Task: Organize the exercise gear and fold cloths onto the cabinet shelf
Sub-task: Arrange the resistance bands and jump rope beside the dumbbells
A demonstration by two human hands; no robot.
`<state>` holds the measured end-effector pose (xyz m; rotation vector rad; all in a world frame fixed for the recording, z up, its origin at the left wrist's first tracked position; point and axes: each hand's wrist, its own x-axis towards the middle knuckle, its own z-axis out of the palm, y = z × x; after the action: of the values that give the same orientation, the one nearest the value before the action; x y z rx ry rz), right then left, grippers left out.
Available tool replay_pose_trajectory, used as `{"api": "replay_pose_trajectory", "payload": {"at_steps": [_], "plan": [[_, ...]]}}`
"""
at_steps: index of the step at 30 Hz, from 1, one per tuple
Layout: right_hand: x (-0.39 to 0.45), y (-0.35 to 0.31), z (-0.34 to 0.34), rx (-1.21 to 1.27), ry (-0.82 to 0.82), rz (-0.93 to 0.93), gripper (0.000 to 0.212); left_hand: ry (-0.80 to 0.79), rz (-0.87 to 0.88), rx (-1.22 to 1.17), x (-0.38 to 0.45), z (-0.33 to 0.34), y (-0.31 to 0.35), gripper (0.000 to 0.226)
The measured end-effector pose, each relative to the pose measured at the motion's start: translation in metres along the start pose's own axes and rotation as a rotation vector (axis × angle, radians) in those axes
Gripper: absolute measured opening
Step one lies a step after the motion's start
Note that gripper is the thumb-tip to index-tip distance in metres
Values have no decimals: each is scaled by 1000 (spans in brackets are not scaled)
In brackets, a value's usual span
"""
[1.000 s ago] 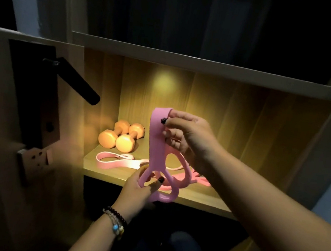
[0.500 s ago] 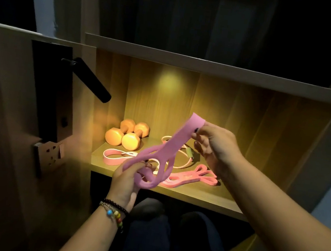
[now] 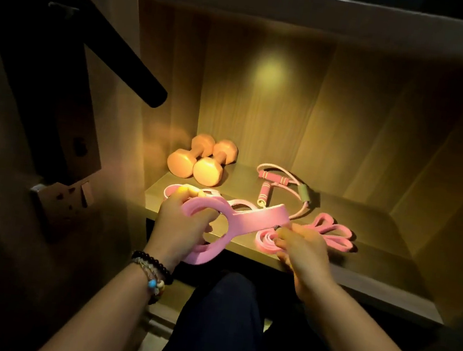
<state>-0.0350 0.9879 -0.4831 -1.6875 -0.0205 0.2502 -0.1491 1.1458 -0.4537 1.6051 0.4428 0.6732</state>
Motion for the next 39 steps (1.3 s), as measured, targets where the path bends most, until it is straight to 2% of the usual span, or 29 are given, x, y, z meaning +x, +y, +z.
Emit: {"api": "replay_pose_trajectory", "payload": {"at_steps": [1, 3, 4, 5, 7, 9, 12, 15, 16, 21, 24, 28, 30, 33, 36, 39], "plan": [[1, 4, 8, -105, 32, -106, 15, -14, 2, 14, 3, -2, 0, 14], [-4, 10, 23, -281, 95, -308, 55, -44, -32, 2, 10, -5, 2, 24], [-8, 12, 29, -320, 70, -426, 70, -54, -70, -16, 14, -6, 2, 25], [-12, 13, 35, -344, -23, -553, 76, -61, -120, -34, 18, -7, 1, 21], [-14, 18, 48, -399, -292, -705, 71, -77, -218, -82, 26, -9, 0, 13], [-12, 23, 59, -360, -431, -716, 61, -106, -273, -131, 34, -9, -1, 6], [0, 27, 72, -186, -348, -716, 51, -132, -331, -171, 45, -12, -1, 12], [16, 25, 75, -194, -271, -708, 49, -185, -336, -209, 57, -22, -2, 48], [22, 24, 75, -221, -267, -716, 48, -190, -348, -213, 62, -24, -2, 53], [37, 23, 70, -257, -306, -726, 51, -182, -375, -309, 75, -24, -4, 29], [43, 27, 69, -185, -263, -661, 49, -219, -422, -486, 78, -20, -7, 27], [44, 31, 76, -147, -212, -703, 48, -208, -464, -685, 81, -17, -10, 32], [48, 32, 78, -159, -281, -700, 47, -148, -388, -509, 83, -20, -13, 29], [59, 33, 83, -244, -429, -720, 49, 50, -265, -28, 83, -23, -22, 21], [76, 35, 99, -429, -428, -736, 56, 80, -275, 47, 79, -26, -24, 25], [93, 34, 119, -539, -433, -722, 60, 157, -135, 264, 74, -38, -26, 21]]}}
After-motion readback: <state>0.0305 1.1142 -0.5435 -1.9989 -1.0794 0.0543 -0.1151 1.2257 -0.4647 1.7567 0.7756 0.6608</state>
